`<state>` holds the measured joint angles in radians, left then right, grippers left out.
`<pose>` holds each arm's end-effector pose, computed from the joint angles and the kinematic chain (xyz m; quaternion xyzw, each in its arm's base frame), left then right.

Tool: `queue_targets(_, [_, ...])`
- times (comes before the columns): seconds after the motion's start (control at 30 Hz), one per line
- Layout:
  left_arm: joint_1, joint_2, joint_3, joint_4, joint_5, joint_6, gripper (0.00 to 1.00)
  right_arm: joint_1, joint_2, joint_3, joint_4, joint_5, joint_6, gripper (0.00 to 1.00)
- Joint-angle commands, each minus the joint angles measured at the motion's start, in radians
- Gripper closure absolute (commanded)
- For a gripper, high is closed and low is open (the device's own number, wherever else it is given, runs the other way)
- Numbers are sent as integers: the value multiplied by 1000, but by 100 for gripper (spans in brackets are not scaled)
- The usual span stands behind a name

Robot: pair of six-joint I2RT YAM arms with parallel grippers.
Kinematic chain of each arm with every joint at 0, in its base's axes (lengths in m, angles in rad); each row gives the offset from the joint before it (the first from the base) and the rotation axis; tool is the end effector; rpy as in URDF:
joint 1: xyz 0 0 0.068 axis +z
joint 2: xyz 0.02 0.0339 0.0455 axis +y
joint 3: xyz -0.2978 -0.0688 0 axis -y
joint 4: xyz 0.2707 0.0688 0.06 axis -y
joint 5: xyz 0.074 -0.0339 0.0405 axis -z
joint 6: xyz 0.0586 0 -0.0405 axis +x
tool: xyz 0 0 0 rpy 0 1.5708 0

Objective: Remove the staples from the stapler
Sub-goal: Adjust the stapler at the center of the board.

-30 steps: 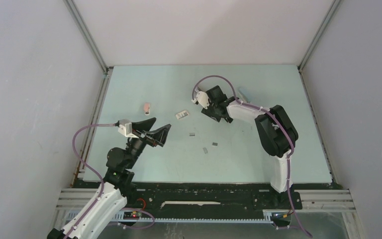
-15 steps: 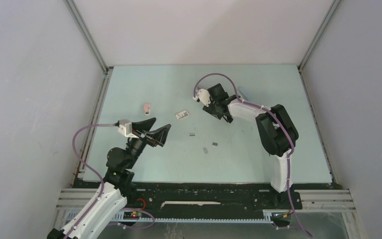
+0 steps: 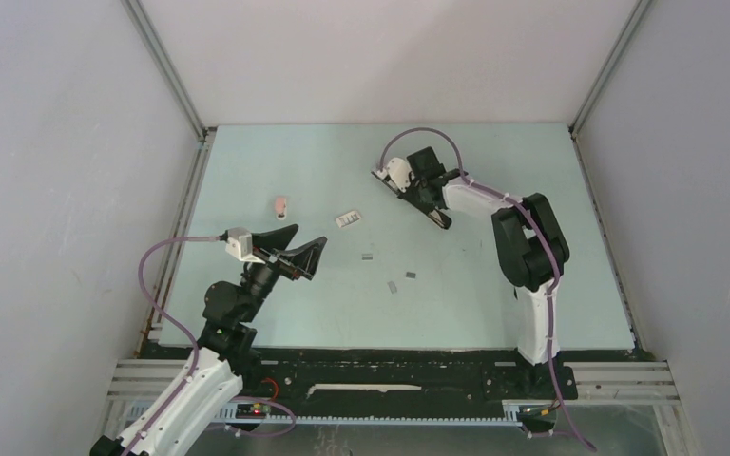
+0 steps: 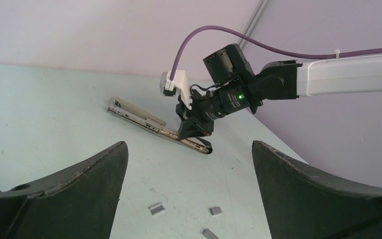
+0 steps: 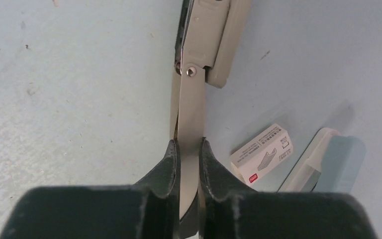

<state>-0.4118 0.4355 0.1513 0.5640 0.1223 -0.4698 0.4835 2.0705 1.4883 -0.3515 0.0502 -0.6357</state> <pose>0.1380 -0.0681 0.2573 0.0314 0.6016 -0.3734 0.7054 0.4446 0.2301 0.1696 -0.4973 0.8088 -0.0476 0.3104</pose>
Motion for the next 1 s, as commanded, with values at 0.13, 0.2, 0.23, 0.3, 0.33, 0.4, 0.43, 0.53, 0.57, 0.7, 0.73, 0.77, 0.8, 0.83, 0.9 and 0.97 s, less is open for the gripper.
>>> queue_targets(0.13, [5,-12,-24,15,-12,8,0,-69,5,95,-150,-258,118,99])
queue_targets(0.2, [5,-12,-24,14,-10,8,0,-84,2,117,-180,-324,149,99])
queue_targets(0.23, [5,-10,-23,14,-10,7,0,-90,0,128,-196,-353,166,100])
queue_targets(0.3, [5,-10,-21,14,-9,7,0,-104,-2,148,-220,-414,199,100])
queue_targets(0.33, [5,-11,-21,14,-8,5,0,-110,-2,158,-232,-443,214,100])
queue_targets(0.4, [5,-12,-22,14,-8,5,0,-121,1,175,-251,-497,243,100])
queue_targets(0.43, [5,-11,-22,14,-9,4,0,-125,3,181,-261,-518,254,100])
queue_targets(0.53, [4,-11,-21,14,-8,4,0,-129,2,187,-274,-534,264,100])
queue_targets(0.57, [5,-12,-20,15,-8,3,0,-132,3,188,-273,-540,273,100])
queue_targets(0.7, [4,-13,-19,15,-7,2,0,-155,40,236,-319,-601,323,100])
queue_targets(0.73, [4,-13,-19,15,-7,1,0,-161,54,248,-334,-607,330,100])
queue_targets(0.77, [5,-12,-18,15,-5,1,0,-163,65,256,-343,-604,332,99])
queue_targets(0.8, [4,-11,-19,16,-4,2,0,-163,73,257,-346,-592,330,99])
queue_targets(0.83, [4,-12,-18,15,-5,1,0,-163,77,255,-342,-574,328,98])
queue_targets(0.9, [5,-12,-17,14,-4,0,0,-163,88,250,-334,-548,327,93])
queue_targets(0.97, [5,-12,-16,15,-3,1,0,-163,99,252,-333,-538,325,90])
